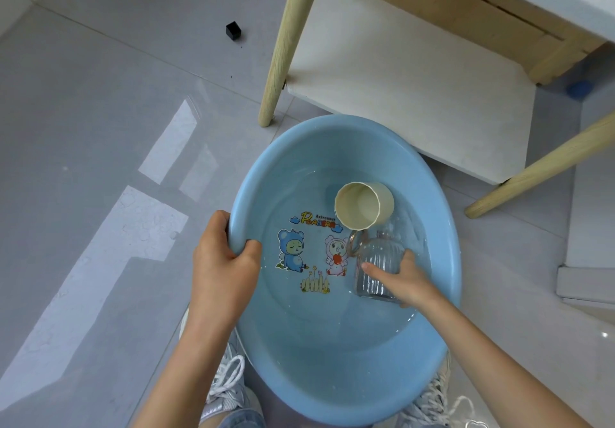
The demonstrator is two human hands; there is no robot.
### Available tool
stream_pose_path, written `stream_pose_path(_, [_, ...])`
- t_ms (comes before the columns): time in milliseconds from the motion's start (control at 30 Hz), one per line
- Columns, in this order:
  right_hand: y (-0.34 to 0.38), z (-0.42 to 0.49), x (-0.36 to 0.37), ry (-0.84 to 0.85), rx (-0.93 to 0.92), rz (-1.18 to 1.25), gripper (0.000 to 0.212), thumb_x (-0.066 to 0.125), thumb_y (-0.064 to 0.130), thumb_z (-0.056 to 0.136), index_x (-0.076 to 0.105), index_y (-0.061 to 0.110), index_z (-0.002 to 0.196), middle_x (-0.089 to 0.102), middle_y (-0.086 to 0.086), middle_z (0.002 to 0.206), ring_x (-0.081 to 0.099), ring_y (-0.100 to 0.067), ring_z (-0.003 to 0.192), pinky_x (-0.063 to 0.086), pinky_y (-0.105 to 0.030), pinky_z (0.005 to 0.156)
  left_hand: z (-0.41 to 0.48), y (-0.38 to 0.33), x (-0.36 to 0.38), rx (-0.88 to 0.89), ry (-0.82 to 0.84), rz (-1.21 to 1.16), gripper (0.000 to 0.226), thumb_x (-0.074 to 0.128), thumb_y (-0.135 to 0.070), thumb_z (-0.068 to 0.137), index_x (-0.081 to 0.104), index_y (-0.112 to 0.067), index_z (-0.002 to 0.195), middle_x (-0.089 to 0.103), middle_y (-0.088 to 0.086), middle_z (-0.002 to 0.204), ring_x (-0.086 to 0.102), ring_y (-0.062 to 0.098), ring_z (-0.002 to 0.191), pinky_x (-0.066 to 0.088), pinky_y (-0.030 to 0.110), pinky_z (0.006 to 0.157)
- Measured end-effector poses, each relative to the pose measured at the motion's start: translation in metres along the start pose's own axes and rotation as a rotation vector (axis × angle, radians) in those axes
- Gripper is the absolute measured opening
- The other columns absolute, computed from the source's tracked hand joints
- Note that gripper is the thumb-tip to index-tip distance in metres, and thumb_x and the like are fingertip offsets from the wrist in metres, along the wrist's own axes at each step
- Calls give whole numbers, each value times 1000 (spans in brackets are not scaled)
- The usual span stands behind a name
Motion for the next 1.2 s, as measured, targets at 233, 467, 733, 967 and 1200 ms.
stream_pose_path(233, [0, -1, 0, -10, 0, 1, 105, 70, 63, 71, 17, 11, 145, 45, -10, 141, 49, -30, 124, 50, -48, 95, -1, 1, 0, -14, 3, -7, 8, 49, 5, 81, 43, -1, 81, 39, 3, 63, 30, 8, 45, 26, 13, 37])
stream_pose_path(467, [0, -2, 0, -6, 5, -5, 103, 69, 62, 74, 16, 11, 146, 47, -10, 140, 51, -30, 122, 50, -46, 94, -1, 1, 0, -15, 2, -5, 9, 50, 4, 81, 42, -1, 81, 39, 3, 63, 29, 10, 46, 26, 14, 37])
stream_pose_path(733, [2, -3, -1, -9, -8, 14, 105, 69, 62, 73, 15, 11, 147, 42, -8, 144, 47, -30, 126, 49, -48, 96, -2, 0, 1, -12, 4, -17, 12, 49, 5, 80, 39, -1, 78, 36, 2, 62, 27, 8, 45, 25, 13, 37])
stream_pose_path(967, [2, -4, -1, -10, -9, 30, 95, 70, 59, 75, 21, 12, 141, 47, -7, 137, 51, -28, 120, 50, -46, 94, -3, -1, 1, -22, 1, -27, 22, 49, 6, 80, 36, -9, 71, 33, 0, 59, 26, 8, 42, 24, 14, 37])
stream_pose_path(1200, [2, -2, -1, -1, -7, 49, 99, 70, 60, 75, 17, 12, 144, 43, -7, 142, 47, -29, 125, 48, -48, 97, -3, -3, 2, -22, 5, -45, 24, 49, 7, 80, 35, -10, 70, 33, 0, 59, 27, 7, 42, 24, 13, 36])
Point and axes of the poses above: each hand's wrist, its own z-axis towards the middle knuckle, its own x-axis out of the palm, y = z × x, the point moved 10 cm from there along z, towards the middle knuckle
